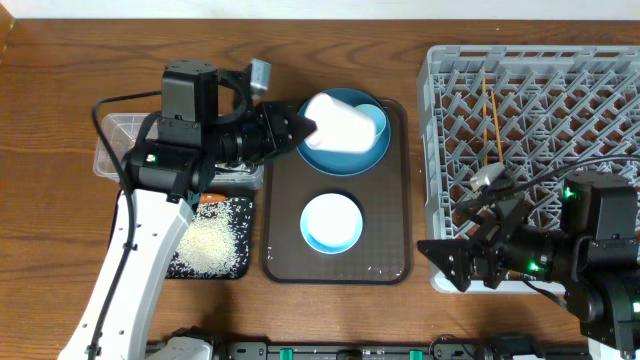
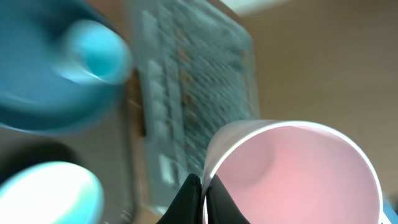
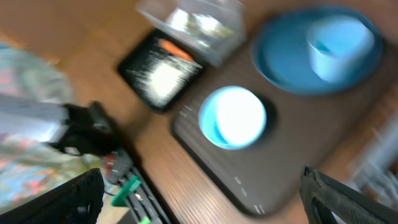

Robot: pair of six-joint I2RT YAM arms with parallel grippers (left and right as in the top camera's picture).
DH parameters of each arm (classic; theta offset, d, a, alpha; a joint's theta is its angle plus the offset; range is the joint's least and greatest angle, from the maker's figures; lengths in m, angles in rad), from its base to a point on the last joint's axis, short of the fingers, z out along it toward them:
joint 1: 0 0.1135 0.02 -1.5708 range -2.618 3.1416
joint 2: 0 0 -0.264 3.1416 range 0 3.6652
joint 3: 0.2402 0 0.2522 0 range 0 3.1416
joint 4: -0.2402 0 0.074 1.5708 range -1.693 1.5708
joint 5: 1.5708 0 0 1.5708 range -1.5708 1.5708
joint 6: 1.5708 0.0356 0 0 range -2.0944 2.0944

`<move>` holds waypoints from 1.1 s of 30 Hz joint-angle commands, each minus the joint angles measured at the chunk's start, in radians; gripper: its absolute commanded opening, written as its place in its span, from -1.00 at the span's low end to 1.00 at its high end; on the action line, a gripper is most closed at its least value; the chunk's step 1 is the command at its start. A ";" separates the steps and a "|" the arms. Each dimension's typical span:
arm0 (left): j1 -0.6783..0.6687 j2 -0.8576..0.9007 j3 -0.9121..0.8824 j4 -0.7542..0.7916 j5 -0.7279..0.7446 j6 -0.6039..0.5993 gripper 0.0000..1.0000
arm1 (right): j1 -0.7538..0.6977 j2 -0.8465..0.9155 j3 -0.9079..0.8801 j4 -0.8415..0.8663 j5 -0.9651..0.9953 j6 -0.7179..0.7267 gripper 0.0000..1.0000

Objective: Sort waste into correct bins and load items into the dishwasher rack
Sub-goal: 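Lift the pink cup and turn it upside down with the left gripper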

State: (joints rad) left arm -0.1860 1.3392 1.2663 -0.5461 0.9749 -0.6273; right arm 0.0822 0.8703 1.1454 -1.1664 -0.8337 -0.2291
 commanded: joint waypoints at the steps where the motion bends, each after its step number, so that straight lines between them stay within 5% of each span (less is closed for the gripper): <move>1: 0.003 0.002 0.002 -0.003 0.315 0.025 -0.88 | -0.016 -0.004 0.012 0.020 -0.195 -0.087 0.98; 7: -0.026 0.002 0.002 -0.002 0.455 0.029 -0.88 | -0.016 -0.004 0.012 0.055 -0.211 -0.117 0.99; 23: -0.198 0.002 0.002 -0.002 0.446 0.091 -0.88 | -0.016 0.038 0.012 0.168 -0.344 -0.116 0.98; 33: -0.199 0.002 0.002 -0.002 0.446 0.101 -0.88 | -0.016 0.064 0.012 0.244 -0.506 -0.116 0.63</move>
State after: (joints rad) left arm -0.3836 1.3392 1.2663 -0.5499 1.4044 -0.5480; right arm 0.0822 0.9340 1.1454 -0.9276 -1.2583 -0.3336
